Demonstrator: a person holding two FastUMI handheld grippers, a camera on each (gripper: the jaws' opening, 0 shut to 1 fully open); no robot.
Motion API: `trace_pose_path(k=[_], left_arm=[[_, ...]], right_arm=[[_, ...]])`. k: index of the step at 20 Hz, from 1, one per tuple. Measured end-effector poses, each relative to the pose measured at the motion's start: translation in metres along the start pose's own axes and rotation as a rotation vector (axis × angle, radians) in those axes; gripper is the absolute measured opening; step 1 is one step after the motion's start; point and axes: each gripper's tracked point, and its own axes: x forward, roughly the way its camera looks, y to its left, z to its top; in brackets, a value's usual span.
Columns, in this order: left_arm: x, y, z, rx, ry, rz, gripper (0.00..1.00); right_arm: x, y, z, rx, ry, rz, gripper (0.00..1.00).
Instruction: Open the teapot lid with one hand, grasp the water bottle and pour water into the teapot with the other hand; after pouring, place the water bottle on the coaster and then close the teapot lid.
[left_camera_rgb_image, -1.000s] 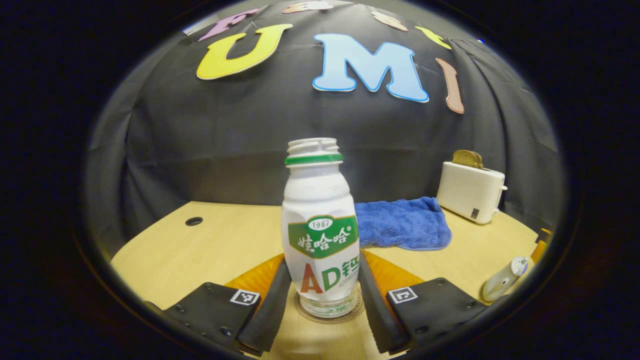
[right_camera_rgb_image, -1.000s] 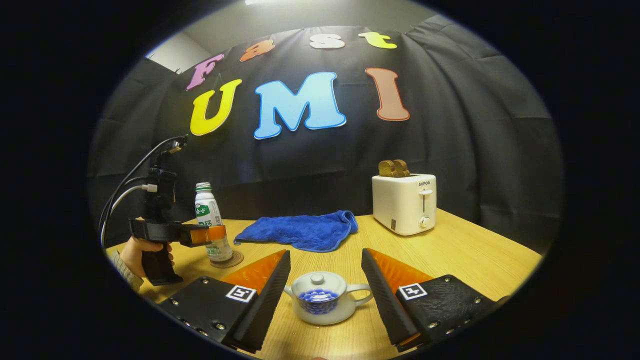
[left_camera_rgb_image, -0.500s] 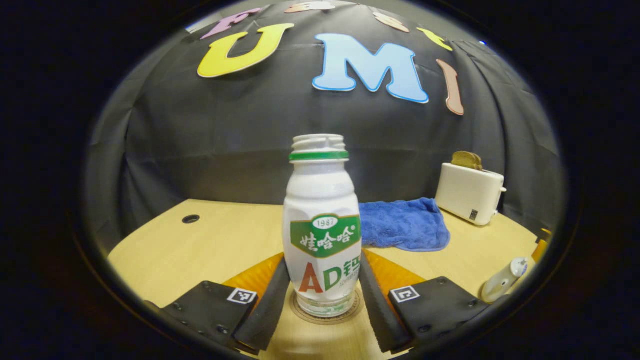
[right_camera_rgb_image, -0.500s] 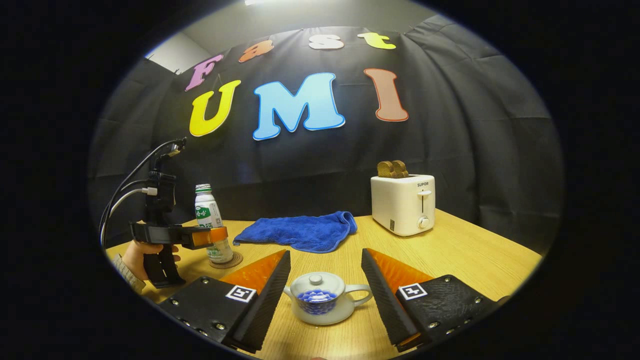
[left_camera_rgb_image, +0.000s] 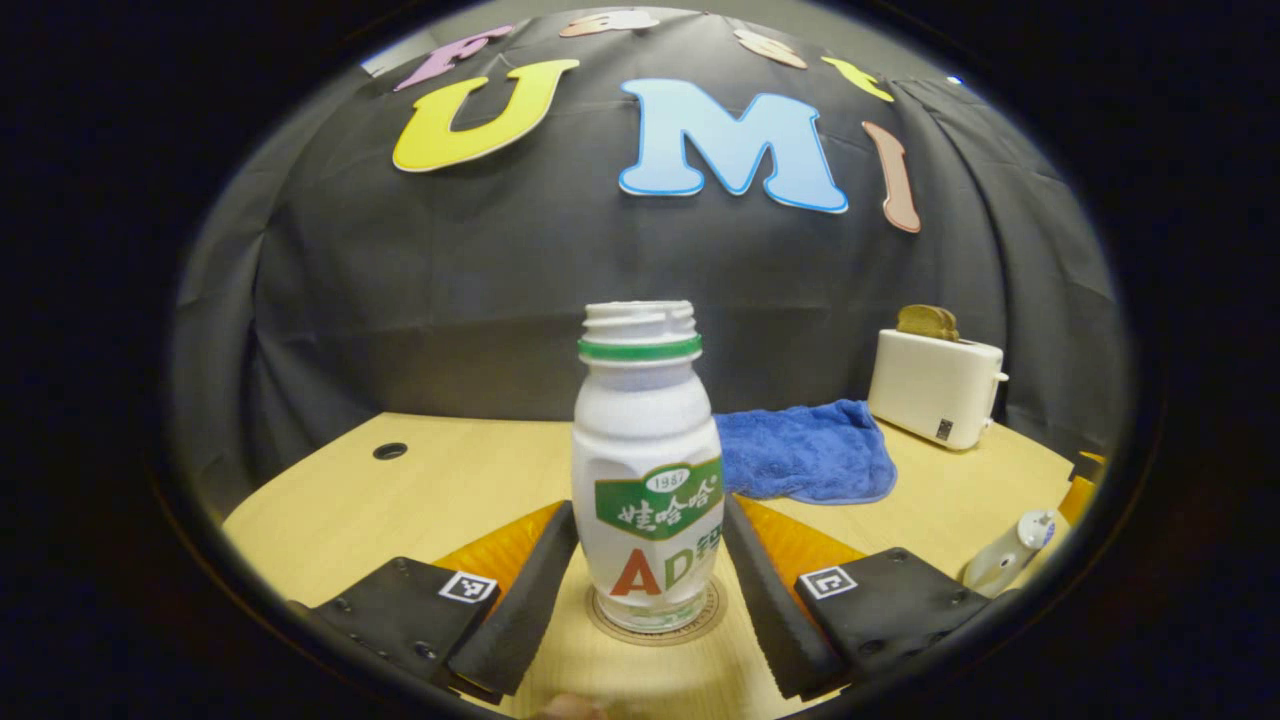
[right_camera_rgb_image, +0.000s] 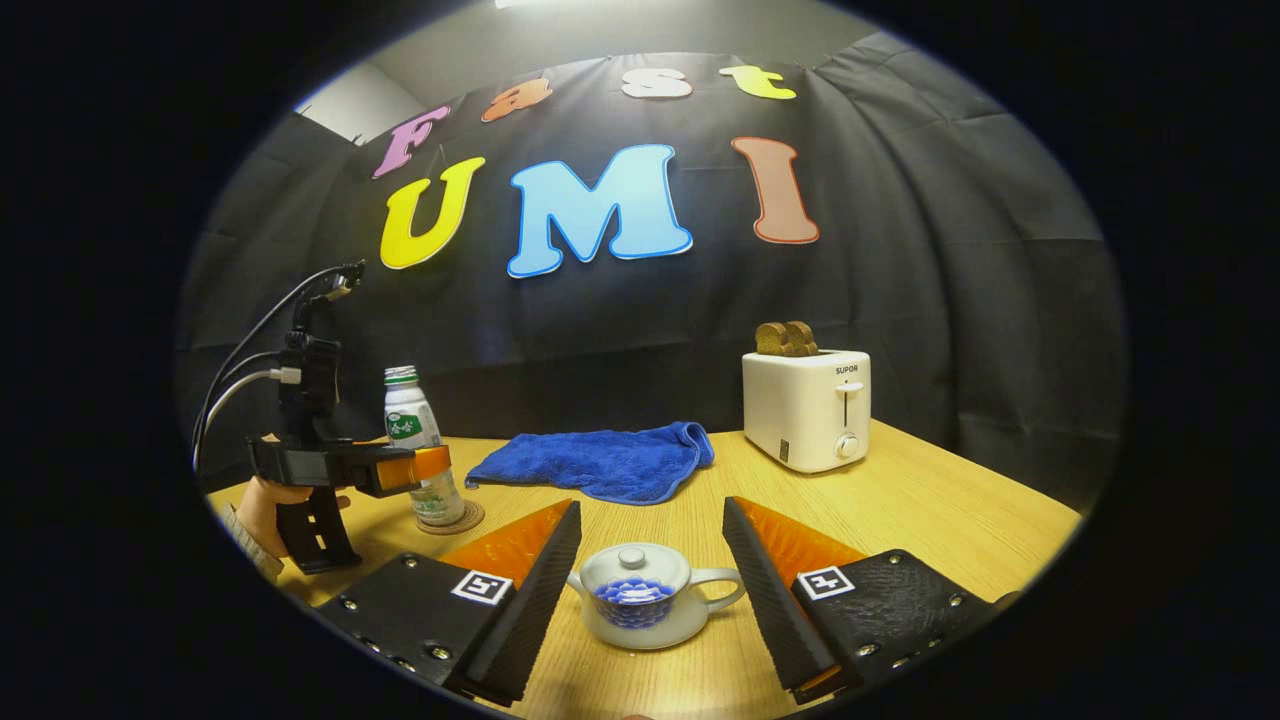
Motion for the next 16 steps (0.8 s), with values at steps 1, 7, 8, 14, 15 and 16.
trace_pose_path(k=[1, 7, 8, 14, 15, 16], left_arm=[[-0.002, 0.001, -0.001, 0.001, -0.001, 0.008, 1.00], [-0.022, -0.003, -0.011, -0.002, 0.002, 0.007, 1.00], [-0.026, -0.008, -0.013, -0.005, 0.005, -0.004, 0.89], [-0.062, -0.022, -0.020, -0.001, -0.013, -0.013, 0.94], [-0.071, -0.024, -0.020, -0.003, -0.020, -0.014, 0.92], [-0.079, -0.027, -0.020, -0.002, -0.030, -0.014, 0.91]], right_arm=[[0.000, 0.001, 0.000, -0.002, -0.001, 0.001, 0.88], [-0.001, 0.003, 0.001, -0.013, -0.010, 0.006, 0.88], [-0.001, 0.004, 0.000, -0.011, -0.007, 0.010, 0.88], [-0.004, 0.009, 0.001, -0.020, -0.016, 0.022, 0.88], [-0.005, 0.010, 0.002, -0.022, -0.024, 0.025, 0.88], [-0.006, 0.011, 0.002, -0.024, -0.026, 0.025, 0.88]])
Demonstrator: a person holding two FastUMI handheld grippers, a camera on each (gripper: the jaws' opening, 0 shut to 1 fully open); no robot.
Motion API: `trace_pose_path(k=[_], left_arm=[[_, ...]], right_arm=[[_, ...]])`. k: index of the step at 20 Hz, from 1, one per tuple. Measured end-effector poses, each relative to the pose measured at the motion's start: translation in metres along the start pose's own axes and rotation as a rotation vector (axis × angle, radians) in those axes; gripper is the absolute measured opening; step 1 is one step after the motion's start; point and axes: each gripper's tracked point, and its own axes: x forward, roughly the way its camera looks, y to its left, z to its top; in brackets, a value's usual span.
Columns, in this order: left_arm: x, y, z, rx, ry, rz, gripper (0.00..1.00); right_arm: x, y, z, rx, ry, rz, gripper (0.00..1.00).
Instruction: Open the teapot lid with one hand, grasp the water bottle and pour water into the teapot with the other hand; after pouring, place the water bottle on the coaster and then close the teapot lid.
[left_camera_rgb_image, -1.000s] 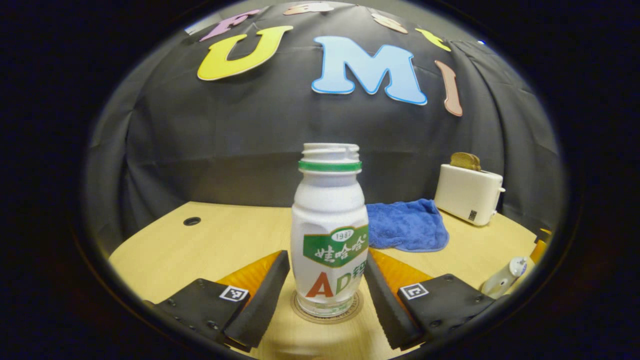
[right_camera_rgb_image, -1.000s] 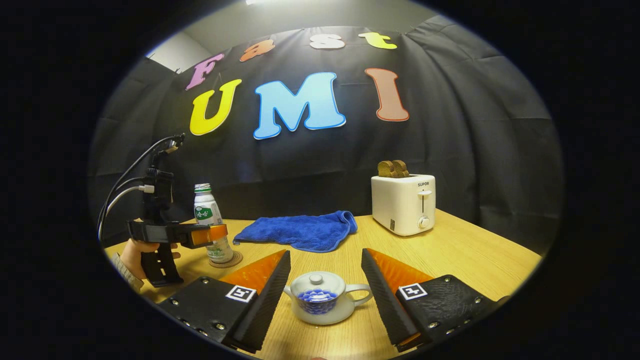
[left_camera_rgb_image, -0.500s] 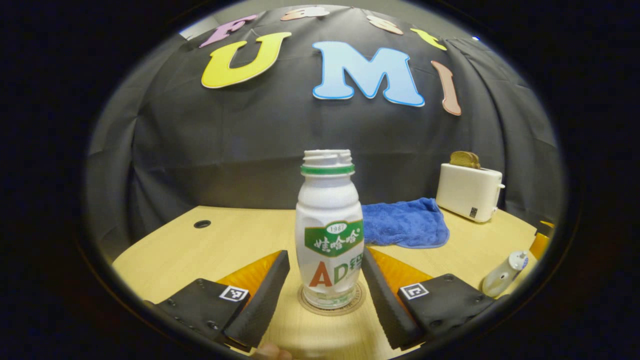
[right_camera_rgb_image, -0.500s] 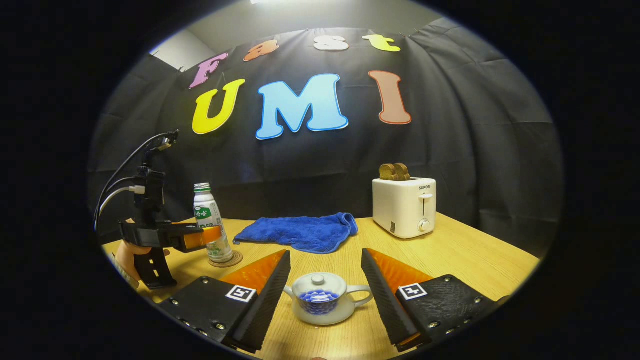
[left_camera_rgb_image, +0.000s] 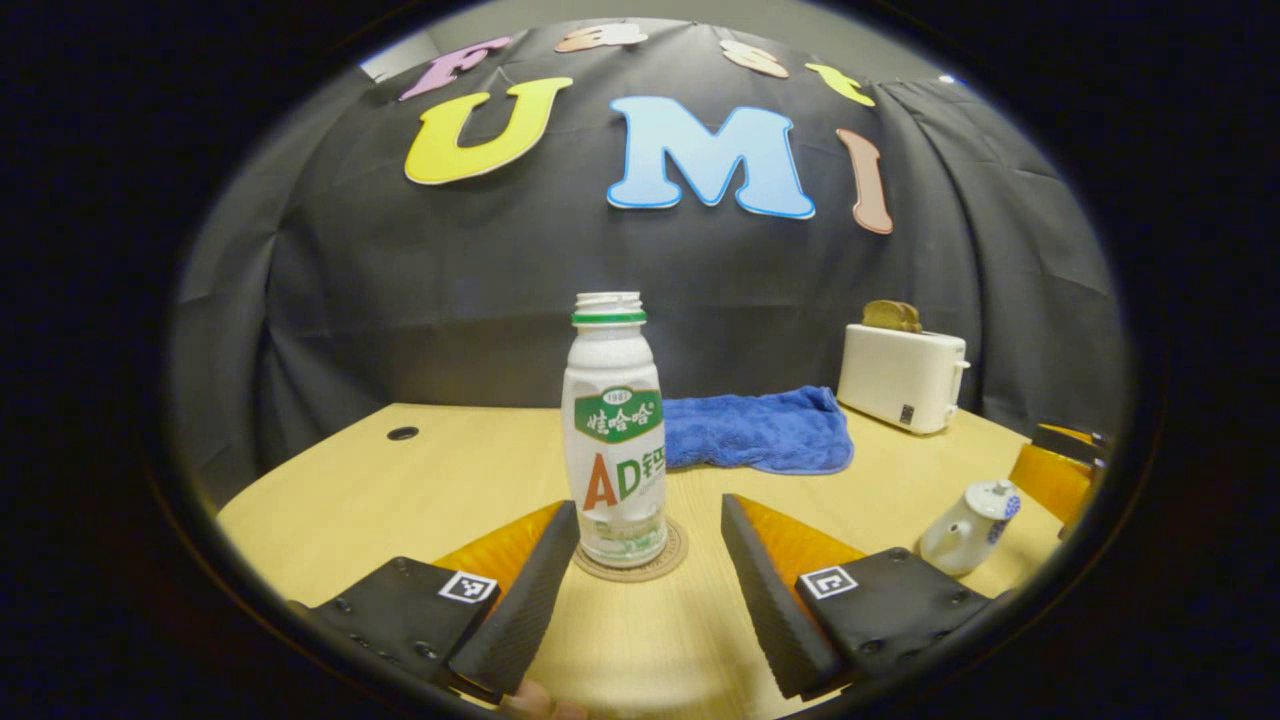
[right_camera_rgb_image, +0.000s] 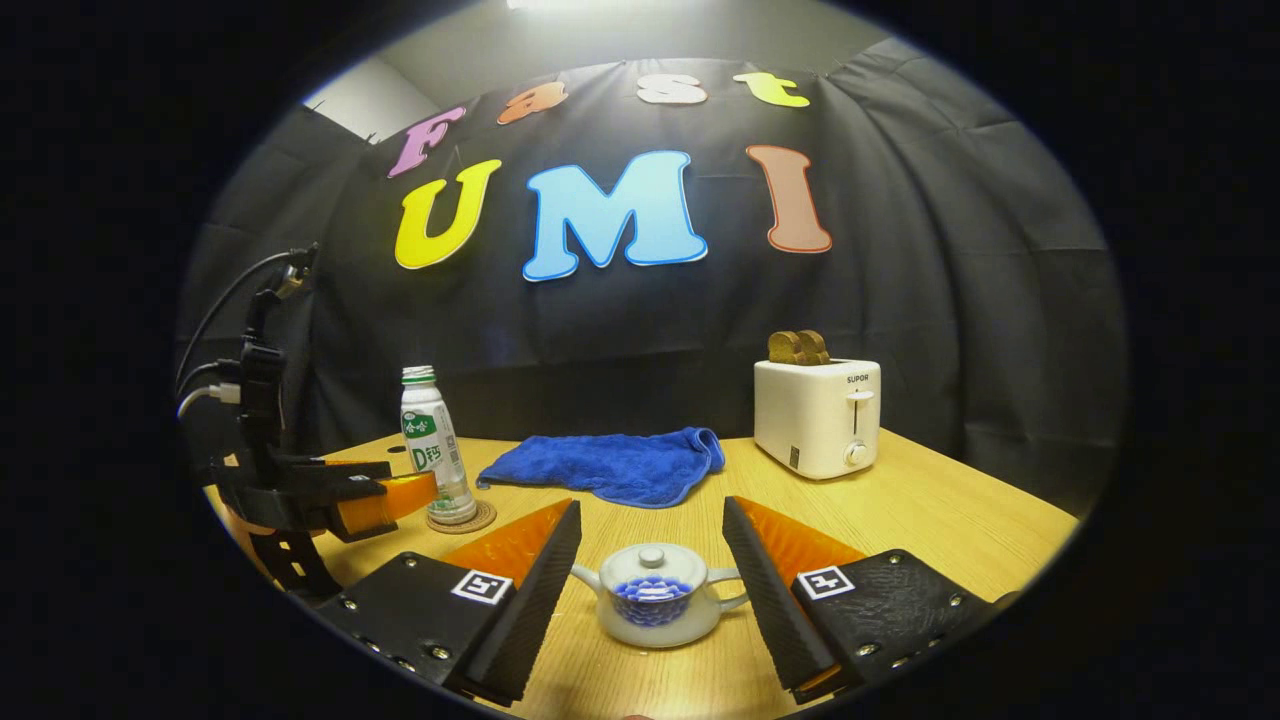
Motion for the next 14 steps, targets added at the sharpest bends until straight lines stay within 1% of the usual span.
trace_pose_path(k=[1, 3, 4, 5, 6, 7, 8, 9, 10, 12, 14], left_arm=[[-0.010, -0.002, 0.001, 0.005, -0.012, -0.002, 0.94], [-0.032, -0.008, 0.005, 0.015, -0.039, -0.006, 0.94], [-0.042, -0.009, 0.005, 0.017, -0.052, -0.006, 1.00], [-0.052, -0.013, 0.006, 0.016, -0.063, -0.010, 1.00], [-0.063, -0.015, 0.008, 0.018, -0.075, -0.016, 0.94], [-0.074, -0.017, 0.011, 0.025, -0.089, -0.015, 0.97], [-0.084, -0.016, 0.013, 0.032, -0.104, -0.008, 0.94], [-0.095, -0.016, 0.015, 0.039, -0.117, -0.003, 0.94], [-0.105, -0.017, 0.014, 0.045, -0.130, -0.003, 1.00], [-0.121, -0.020, 0.013, 0.057, -0.148, 0.003, 1.00], [-0.130, -0.028, 0.007, 0.072, -0.156, -0.007, 1.00]], right_arm=[[-0.002, 0.000, 0.002, 0.001, -0.007, -0.001, 0.88], [-0.008, 0.001, -0.002, 0.002, -0.007, -0.011, 0.88], [-0.012, 0.003, -0.004, -0.001, -0.005, -0.015, 0.88], [-0.017, 0.004, -0.004, -0.005, -0.009, -0.016, 0.88], [-0.023, 0.007, -0.005, -0.011, -0.011, -0.016, 0.88], [-0.029, 0.009, -0.005, -0.017, -0.014, -0.016, 0.88], [-0.035, 0.012, -0.004, -0.020, -0.019, -0.017, 0.88], [-0.041, 0.014, -0.003, -0.022, -0.026, -0.017, 0.88], [-0.046, 0.017, -0.002, -0.024, -0.031, -0.018, 0.88], [-0.055, 0.023, -0.003, -0.027, -0.029, -0.017, 0.88], [-0.063, 0.029, -0.003, -0.042, -0.035, -0.015, 0.88]])
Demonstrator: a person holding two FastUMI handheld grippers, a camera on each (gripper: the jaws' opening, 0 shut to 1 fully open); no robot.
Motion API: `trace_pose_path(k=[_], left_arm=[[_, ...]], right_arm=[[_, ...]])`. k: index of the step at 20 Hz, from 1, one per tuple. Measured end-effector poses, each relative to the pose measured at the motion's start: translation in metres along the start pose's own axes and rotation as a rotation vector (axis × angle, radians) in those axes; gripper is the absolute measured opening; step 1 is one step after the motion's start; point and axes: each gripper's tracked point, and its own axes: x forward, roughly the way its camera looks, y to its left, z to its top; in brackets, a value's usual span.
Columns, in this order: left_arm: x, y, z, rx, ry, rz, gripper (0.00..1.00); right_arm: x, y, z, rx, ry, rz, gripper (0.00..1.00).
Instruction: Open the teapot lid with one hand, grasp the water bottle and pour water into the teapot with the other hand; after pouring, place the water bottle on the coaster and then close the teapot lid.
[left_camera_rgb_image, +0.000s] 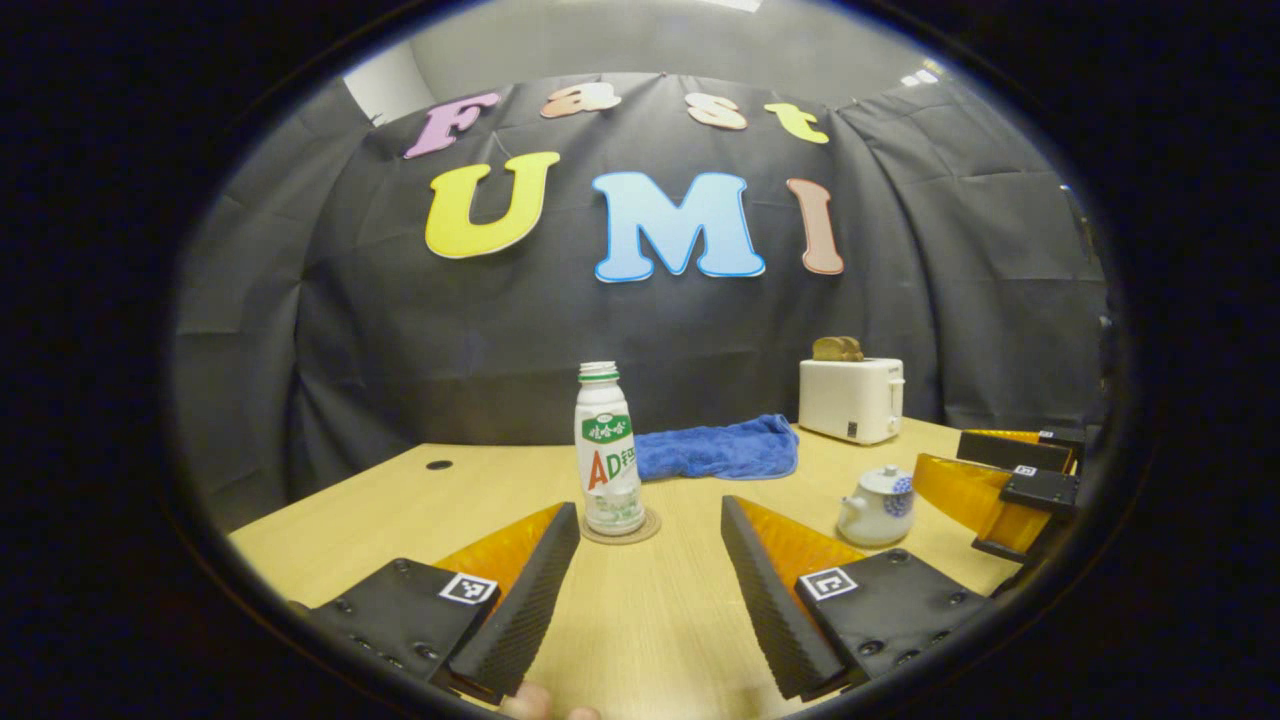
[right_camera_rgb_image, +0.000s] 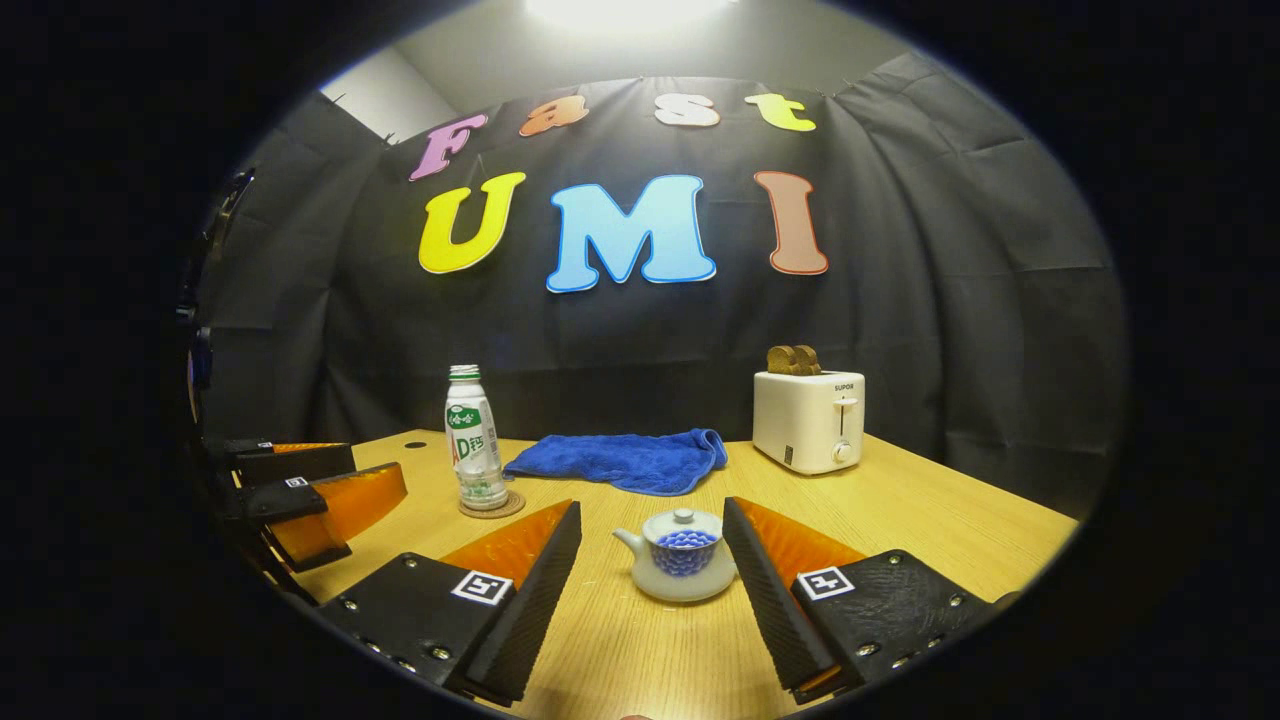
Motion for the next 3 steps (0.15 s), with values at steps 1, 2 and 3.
trace_pose_path(k=[1, 2, 3], left_arm=[[-0.0026, -0.0029, -0.0021, 0.008, 0.002, -0.006, 1.00], [-0.0070, -0.0039, -0.0056, 0.015, 0.006, -0.007, 1.00], [-0.0085, -0.0050, -0.0093, 0.016, 0.010, -0.007, 1.00]], right_arm=[[-0.0028, -0.0001, -0.0007, -0.012, -0.001, -0.006, 0.88], [-0.0041, 0.0010, -0.0025, -0.018, -0.002, -0.007, 0.88], [-0.0060, 0.0016, -0.0049, -0.020, 0.001, -0.008, 0.88]])
